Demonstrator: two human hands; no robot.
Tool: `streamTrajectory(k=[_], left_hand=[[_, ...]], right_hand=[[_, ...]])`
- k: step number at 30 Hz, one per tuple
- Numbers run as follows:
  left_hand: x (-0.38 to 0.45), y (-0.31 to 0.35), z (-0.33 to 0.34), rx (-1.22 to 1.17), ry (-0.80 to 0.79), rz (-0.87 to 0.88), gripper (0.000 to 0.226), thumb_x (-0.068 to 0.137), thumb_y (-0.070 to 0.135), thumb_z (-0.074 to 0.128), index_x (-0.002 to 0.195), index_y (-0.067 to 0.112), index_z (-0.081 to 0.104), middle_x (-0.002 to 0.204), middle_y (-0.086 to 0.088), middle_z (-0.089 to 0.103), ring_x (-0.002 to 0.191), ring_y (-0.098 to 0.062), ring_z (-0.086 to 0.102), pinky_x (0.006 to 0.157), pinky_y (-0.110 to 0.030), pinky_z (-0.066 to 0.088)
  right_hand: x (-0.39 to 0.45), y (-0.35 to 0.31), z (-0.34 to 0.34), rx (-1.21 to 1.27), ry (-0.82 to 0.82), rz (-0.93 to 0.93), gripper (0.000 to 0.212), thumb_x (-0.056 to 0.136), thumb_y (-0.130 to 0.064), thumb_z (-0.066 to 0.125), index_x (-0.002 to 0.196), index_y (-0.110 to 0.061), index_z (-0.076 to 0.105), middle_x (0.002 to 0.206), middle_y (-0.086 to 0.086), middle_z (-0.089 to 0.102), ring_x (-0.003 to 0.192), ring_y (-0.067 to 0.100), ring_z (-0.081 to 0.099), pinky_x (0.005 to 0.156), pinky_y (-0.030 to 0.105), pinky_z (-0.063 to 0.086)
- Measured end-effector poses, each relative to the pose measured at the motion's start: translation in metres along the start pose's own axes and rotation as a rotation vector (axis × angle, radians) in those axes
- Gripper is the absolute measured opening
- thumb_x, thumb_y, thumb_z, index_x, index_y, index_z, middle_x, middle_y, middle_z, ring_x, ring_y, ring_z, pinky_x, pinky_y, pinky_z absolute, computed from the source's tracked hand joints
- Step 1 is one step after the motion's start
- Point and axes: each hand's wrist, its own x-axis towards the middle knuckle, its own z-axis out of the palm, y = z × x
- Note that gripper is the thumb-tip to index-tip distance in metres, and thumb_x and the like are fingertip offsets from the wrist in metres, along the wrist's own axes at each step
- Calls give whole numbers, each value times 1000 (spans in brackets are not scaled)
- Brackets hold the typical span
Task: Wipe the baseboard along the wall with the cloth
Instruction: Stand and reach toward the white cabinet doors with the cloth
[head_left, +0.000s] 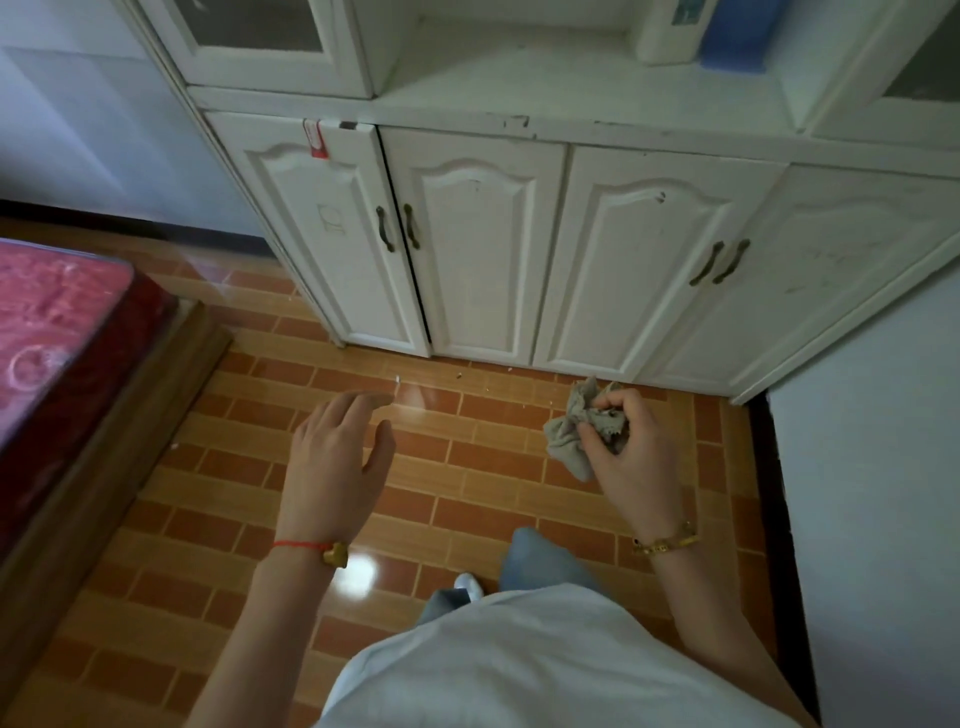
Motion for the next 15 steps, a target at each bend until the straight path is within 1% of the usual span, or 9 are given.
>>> streamTrajectory(k=[2,5,7,9,11,12,14,15], left_hand=[[14,-14,-2,-6,2,-22,27,94,12,61,120,16,64,115,-4,65,108,-28,60,92,-51,51],[40,-30,0,-7,-2,-32,26,94,12,61,120,14,64,114,-5,65,107,-29,60,92,-50,50],[61,-39,3,-7,-2,-38,26,94,12,61,120,13,64,116,-5,65,109,-28,60,92,-47,50],[85,-47,7,4,5,-46,26,94,12,61,119,12,63,115,-6,65,108,-29,60,90,-44,48],[113,-55,11,2,15,-46,24,95,14,59,118,13,63,114,-5,65,106,-29,61,89,-44,49],[128,-58,12,-6,13,-46,24,97,18,56,119,14,63,115,-4,65,107,-28,61,90,-45,51],[163,-63,12,-19,9,-32,31,96,27,47,121,15,63,116,-2,65,108,-27,60,91,-48,51],[182,-64,12,-19,13,-24,32,96,27,47,121,16,63,117,-3,64,108,-27,60,90,-49,51]], right_hand=[[15,-8,11,13,5,6,18,86,-22,67,96,-24,53,96,-6,61,86,10,60,71,35,54],[39,-14,26,28,10,17,18,85,-18,68,97,-21,55,95,-7,62,84,1,59,67,19,50],[61,-15,37,24,13,27,19,85,-18,69,97,-21,55,94,-7,62,82,0,59,64,12,46],[85,-16,49,18,22,34,19,85,-19,69,97,-21,55,94,-6,63,83,4,60,65,17,49],[113,-16,61,13,32,46,19,85,-20,69,96,-22,54,95,-7,62,85,6,60,67,23,51],[127,-17,66,19,37,45,19,85,-19,69,96,-22,54,95,-7,62,86,6,60,68,23,51],[160,-20,74,35,52,33,19,85,-18,69,96,-21,55,95,-6,62,86,6,60,70,22,51],[178,-22,76,44,56,29,19,84,-18,69,96,-21,55,95,-6,63,86,6,60,71,21,51]])
